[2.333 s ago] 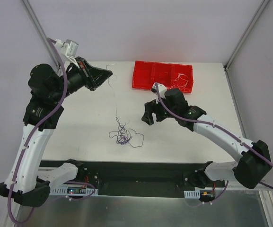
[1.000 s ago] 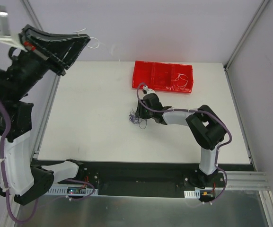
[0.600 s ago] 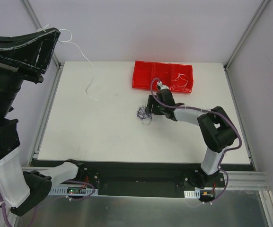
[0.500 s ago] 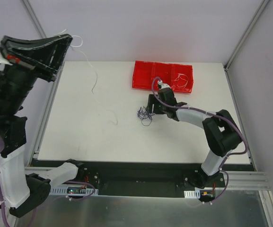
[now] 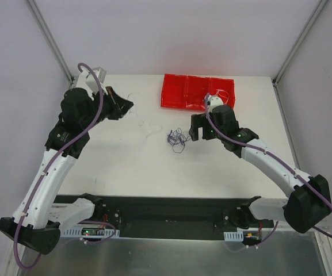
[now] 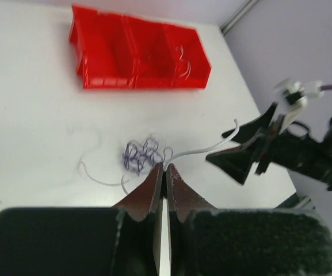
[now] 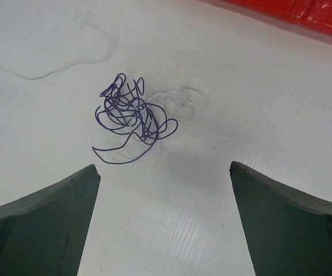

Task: Untangle the cables

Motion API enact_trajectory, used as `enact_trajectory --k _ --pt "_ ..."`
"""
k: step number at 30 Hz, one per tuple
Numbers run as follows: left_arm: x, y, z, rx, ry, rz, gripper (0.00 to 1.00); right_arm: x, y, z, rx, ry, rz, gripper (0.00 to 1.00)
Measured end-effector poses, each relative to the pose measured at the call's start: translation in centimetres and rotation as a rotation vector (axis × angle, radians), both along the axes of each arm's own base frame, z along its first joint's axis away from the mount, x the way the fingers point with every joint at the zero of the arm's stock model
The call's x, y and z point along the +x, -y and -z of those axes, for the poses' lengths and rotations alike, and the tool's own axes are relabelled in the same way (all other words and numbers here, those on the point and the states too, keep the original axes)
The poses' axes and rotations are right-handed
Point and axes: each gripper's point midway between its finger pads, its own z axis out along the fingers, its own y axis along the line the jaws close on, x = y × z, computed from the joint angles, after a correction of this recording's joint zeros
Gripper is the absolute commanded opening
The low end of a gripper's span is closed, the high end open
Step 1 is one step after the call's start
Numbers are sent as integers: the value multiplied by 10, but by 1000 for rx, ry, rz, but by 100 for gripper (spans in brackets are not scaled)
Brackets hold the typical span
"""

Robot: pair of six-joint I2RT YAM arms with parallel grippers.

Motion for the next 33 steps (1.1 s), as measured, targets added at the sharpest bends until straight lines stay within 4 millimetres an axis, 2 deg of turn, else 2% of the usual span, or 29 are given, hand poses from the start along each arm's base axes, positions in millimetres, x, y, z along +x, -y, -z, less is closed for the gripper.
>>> enact_trajectory --k 3,9,18,19,22,25,30,33 --pt "-5 -1 43 15 -96 -3 0 -7 1 -7 11 0 -14 99" --pt "-14 -1 116 37 -295 -12 0 -19 -7 0 23 -51 -58 100" --pt "6 5 184 93 -520 -36 0 -23 -58 0 55 -121 -172 100" --pt "8 5 191 99 -542 -38 5 -23 -63 0 62 -130 -180 100" --pt "13 5 214 113 -617 -42 33 -25 -76 2 81 -156 -207 100" --pt "13 2 227 110 -661 -49 62 -29 -85 5 89 -179 -226 99" --pt "6 -6 223 115 -637 -71 87 -32 -98 13 93 -215 -257 100" --pt "1 -13 209 125 -583 -85 91 -33 -110 20 88 -238 -279 100"
